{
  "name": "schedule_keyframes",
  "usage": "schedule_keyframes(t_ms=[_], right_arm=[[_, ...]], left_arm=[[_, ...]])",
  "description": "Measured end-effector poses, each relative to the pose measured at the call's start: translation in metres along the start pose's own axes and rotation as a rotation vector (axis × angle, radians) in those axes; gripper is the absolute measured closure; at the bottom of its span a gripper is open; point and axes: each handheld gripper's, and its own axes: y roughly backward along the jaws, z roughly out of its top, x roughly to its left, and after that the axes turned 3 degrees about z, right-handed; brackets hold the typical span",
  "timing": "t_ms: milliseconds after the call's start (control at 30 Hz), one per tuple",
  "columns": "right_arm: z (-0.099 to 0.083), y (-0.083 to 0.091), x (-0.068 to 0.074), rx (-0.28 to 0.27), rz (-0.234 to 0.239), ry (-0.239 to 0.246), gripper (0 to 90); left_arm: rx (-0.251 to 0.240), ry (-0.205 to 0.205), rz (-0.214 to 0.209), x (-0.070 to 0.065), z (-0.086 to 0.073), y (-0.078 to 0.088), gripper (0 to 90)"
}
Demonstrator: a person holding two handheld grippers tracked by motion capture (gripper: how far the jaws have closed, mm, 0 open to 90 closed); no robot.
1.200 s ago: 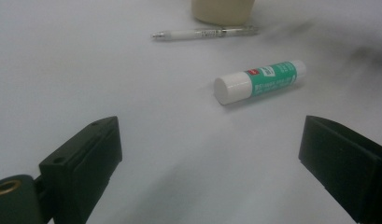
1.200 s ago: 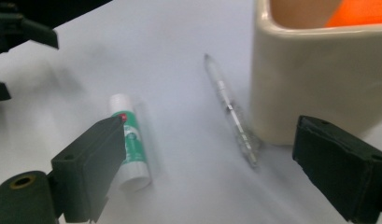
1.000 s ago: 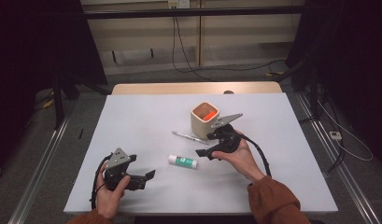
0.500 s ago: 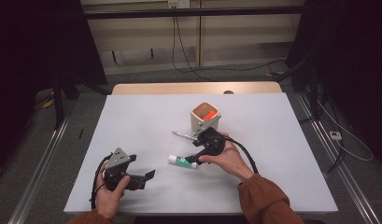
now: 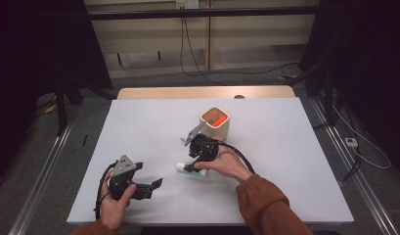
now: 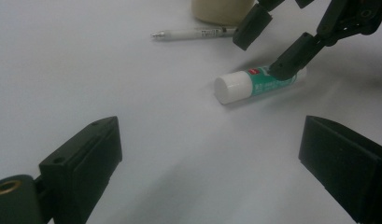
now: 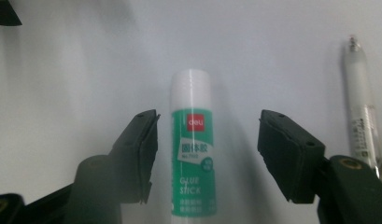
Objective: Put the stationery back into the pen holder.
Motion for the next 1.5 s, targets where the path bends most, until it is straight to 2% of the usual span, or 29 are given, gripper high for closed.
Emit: schedule_keyframes(t_ms=[167, 400, 633, 867, 967, 1000, 1300, 1500], right_arm=[[0.004, -0.008, -0.001, 0.021, 0.023, 0.006, 44.0], [0.008, -0.017, 0.002, 0.046, 0.026, 0.039, 47.6], [0.012, -0.028, 0.004, 0.079, 0.026, 0.042, 53.8], [0.011, -0.029, 0.005, 0.090, 0.022, 0.042, 57.4], [0.011, -0.029, 0.008, 0.100, 0.016, 0.047, 60.4], [0.011, -0.028, 0.008, 0.106, 0.008, 0.046, 64.8], [0.010, -0.027, 0.010, 0.084, 0.008, 0.061, 66.1], [0.007, -0.021, 0.010, 0.056, 0.008, 0.044, 66.2]], left_arm=[[0.004, 0.004, 0.001, 0.000, 0.000, 0.000, 5.9], [0.006, 0.003, 0.000, 0.000, 0.000, 0.000, 5.9], [0.006, 0.003, 0.001, 0.001, 0.000, 0.000, 6.0], [0.006, 0.003, 0.001, 0.001, 0.000, 0.000, 6.0], [0.008, 0.001, 0.001, 0.001, 0.000, 0.000, 5.9], [0.006, 0.002, 0.000, 0.001, 0.000, 0.000, 6.0], [0.009, 0.004, 0.000, 0.001, 0.000, 0.000, 5.9], [0.007, 0.003, 0.002, 0.001, 0.000, 0.000, 5.9]])
